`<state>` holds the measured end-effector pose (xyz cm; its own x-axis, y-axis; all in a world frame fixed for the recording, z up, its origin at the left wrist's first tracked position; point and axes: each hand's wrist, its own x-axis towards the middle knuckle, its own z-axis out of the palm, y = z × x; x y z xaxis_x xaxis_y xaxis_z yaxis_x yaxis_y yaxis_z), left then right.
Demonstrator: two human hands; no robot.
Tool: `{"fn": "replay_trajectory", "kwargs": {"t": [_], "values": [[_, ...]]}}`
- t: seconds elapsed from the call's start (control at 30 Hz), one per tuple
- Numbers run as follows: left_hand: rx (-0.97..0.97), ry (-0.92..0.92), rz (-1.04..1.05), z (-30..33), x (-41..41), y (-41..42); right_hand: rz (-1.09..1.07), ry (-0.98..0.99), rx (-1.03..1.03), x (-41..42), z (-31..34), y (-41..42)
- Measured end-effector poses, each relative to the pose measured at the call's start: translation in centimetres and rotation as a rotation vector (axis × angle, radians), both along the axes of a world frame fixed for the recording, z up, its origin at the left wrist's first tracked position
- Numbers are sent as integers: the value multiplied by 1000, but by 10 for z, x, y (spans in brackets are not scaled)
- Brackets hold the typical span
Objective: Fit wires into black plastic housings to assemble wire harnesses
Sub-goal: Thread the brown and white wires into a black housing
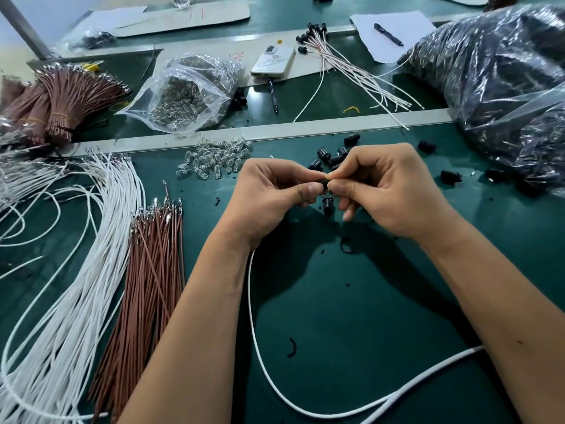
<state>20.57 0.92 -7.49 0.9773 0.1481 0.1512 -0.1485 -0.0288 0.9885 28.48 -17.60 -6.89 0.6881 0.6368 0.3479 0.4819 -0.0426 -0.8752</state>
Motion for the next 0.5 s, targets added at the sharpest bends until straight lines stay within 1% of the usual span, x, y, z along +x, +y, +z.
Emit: {"fn": "replay_trajectory", "kwargs": {"t": [0.07, 0.2, 0.27, 0.33, 0.5], "values": [[17, 17, -2, 0, 0, 0, 5, -51, -43, 0, 1, 0], [-95, 14, -29, 0, -1, 0, 69, 54, 60, 2, 9, -4], [-126, 42, -47, 0, -1, -1, 87, 64, 48, 2, 11, -8], [-114, 55, -43, 0, 0, -3, 75, 55, 33, 2, 10, -9], [-27, 11, 13, 2, 0, -5, 14, 31, 5, 2, 4, -4]]}}
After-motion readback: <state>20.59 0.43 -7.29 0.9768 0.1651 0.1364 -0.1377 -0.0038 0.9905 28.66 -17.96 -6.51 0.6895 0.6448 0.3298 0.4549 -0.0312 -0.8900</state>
